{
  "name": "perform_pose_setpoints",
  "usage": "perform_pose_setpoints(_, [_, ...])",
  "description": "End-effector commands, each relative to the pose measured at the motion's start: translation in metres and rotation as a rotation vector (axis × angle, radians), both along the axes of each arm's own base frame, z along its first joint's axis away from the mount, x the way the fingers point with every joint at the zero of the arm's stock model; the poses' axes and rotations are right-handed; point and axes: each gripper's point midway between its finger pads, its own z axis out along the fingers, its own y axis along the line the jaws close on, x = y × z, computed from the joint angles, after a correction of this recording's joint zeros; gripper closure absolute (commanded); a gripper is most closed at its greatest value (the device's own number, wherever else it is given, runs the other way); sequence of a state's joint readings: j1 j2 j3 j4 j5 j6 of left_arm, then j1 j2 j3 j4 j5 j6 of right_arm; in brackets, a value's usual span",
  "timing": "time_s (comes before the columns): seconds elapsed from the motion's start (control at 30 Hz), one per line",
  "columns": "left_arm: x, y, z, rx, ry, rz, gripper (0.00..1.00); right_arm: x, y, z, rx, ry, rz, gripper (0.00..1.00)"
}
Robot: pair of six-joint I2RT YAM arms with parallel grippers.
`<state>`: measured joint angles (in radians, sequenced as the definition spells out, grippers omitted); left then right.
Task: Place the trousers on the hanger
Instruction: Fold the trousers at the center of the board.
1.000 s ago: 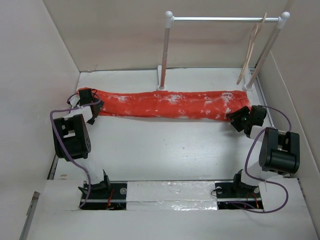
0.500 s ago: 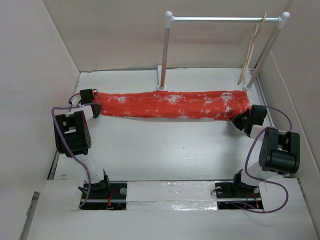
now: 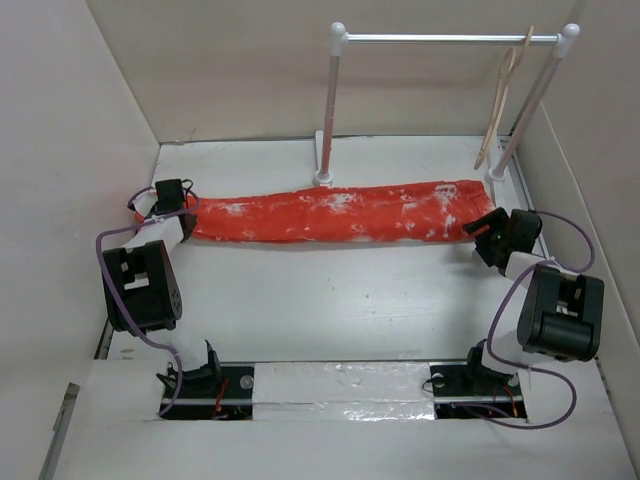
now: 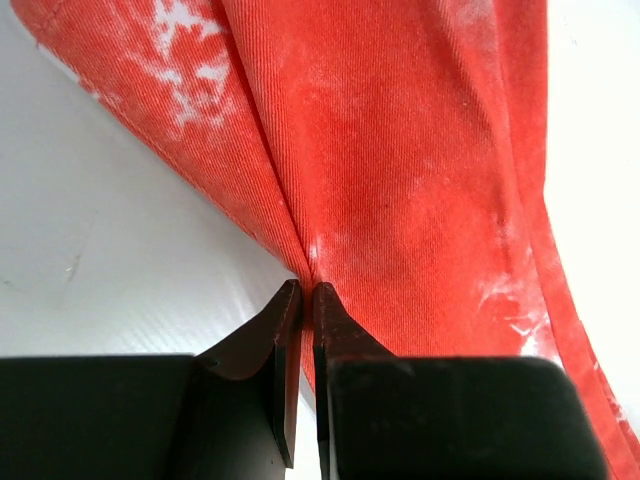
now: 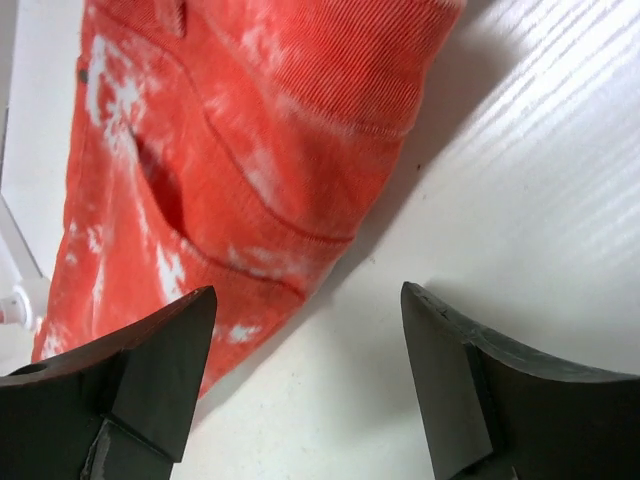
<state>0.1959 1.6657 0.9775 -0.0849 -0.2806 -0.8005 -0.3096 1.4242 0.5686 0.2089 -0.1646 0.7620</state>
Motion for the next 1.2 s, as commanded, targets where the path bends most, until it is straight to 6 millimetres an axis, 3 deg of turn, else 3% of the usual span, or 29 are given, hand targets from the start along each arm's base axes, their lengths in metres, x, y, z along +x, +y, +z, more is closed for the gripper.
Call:
perform_pose_setpoints(0.0, [-0.014,0.011,0.013,0.064,0.012,0.017,1.00,0.015,-0.012,0.001,-0.015,0.035,-0.004,0.19])
perform_pose_setpoints(0.1, [-0.015,0.008,0.010,0.049,0.017,0.010,1.00,0.026,-0.011,-0.002,0.012,0.061,0.010,0.28])
perform_pose_setpoints(0.2, [-0.014,0.008,0.010,0.048,0.018,0.007,1.00,0.035,-0.016,-0.005,0.060,0.069,0.011,0.58])
perform_pose_setpoints(0.23, [-0.015,0.008,0.009,0.048,0.021,0.003,1.00,0.036,-0.020,-0.006,0.064,0.071,0.006,0.85])
perform_pose_setpoints(0.3, [-0.015,0.007,0.011,0.048,0.017,-0.001,1.00,0.035,-0.025,-0.007,0.061,0.081,-0.002,1.00])
perform_pose_setpoints(0.37, [-0.016,0.007,0.013,0.051,0.015,-0.004,1.00,0.021,-0.025,-0.012,0.065,0.080,-0.018,1.00])
perform_pose_setpoints(0.4, [-0.017,0.006,0.014,0.047,0.013,-0.005,1.00,0.016,-0.029,0.001,0.049,0.039,-0.035,1.00])
perform_pose_setpoints(0.43, [-0.018,0.005,0.013,0.043,0.016,-0.007,1.00,0.000,-0.033,-0.007,0.048,0.052,-0.067,1.00])
perform_pose_setpoints(0.5, [-0.026,0.005,0.016,0.046,0.026,0.007,1.00,-0.017,-0.040,-0.004,0.024,0.039,-0.099,1.00])
perform_pose_setpoints(0.53, [-0.033,0.005,0.014,0.045,0.037,0.015,1.00,-0.024,-0.040,0.013,0.005,-0.013,-0.097,1.00])
perform_pose_setpoints(0.57, [-0.038,0.005,0.023,0.050,0.013,0.023,1.00,-0.041,-0.044,0.004,0.006,0.008,-0.119,1.00])
perform_pose_setpoints(0.63, [-0.055,0.005,0.022,0.058,0.013,0.053,1.00,-0.056,-0.044,0.020,-0.027,-0.031,-0.122,1.00])
perform_pose_setpoints(0.67, [-0.061,0.004,0.035,0.063,-0.021,0.065,1.00,-0.065,-0.049,0.022,-0.047,-0.030,-0.136,1.00])
perform_pose_setpoints(0.73, [-0.080,0.002,0.034,0.060,-0.025,0.092,1.00,-0.088,-0.048,0.019,-0.051,0.016,-0.144,1.00])
perform_pose_setpoints(0.77, [-0.087,0.001,0.049,0.063,-0.077,0.100,1.00,-0.095,-0.050,0.034,-0.085,-0.024,-0.157,1.00])
perform_pose_setpoints(0.83, [-0.104,-0.002,0.046,0.062,-0.093,0.116,1.00,-0.117,-0.053,0.033,-0.104,-0.006,-0.189,1.00])
perform_pose_setpoints(0.87, [-0.110,-0.002,0.060,0.070,-0.147,0.127,1.00,-0.123,-0.055,0.049,-0.148,-0.060,-0.209,1.00])
perform_pose_setpoints(0.9, [-0.115,-0.002,0.064,0.073,-0.163,0.133,1.00,-0.131,-0.059,0.053,-0.163,-0.068,-0.241,0.93])
perform_pose_setpoints(0.93, [-0.117,-0.004,0.067,0.070,-0.180,0.127,1.00,-0.136,-0.058,0.053,-0.171,-0.072,-0.247,0.80])
perform_pose_setpoints(0.97, [-0.121,-0.006,0.077,0.073,-0.211,0.124,0.98,-0.139,-0.057,0.057,-0.183,-0.083,-0.247,0.48])
perform_pose_setpoints(1.0, [-0.121,-0.006,0.083,0.074,-0.233,0.119,0.64,-0.142,-0.058,0.060,-0.189,-0.095,-0.262,0.32])
perform_pose_setpoints(1.03, [-0.119,-0.007,0.089,0.078,-0.253,0.105,0.48,-0.141,-0.056,0.059,-0.179,-0.098,-0.256,0.21])
perform_pose_setpoints(1.07, [-0.121,-0.008,0.096,0.089,-0.263,0.093,0.37,-0.141,-0.056,0.058,-0.172,-0.092,-0.260,0.10])
perform_pose_setpoints(1.1, [-0.119,-0.009,0.102,0.089,-0.278,0.081,0.27,-0.139,-0.058,0.050,-0.151,-0.061,-0.263,0.07])
perform_pose_setpoints(1.17, [-0.114,-0.013,0.118,0.095,-0.326,0.042,0.26,-0.137,-0.063,0.040,-0.127,-0.025,-0.268,0.06])
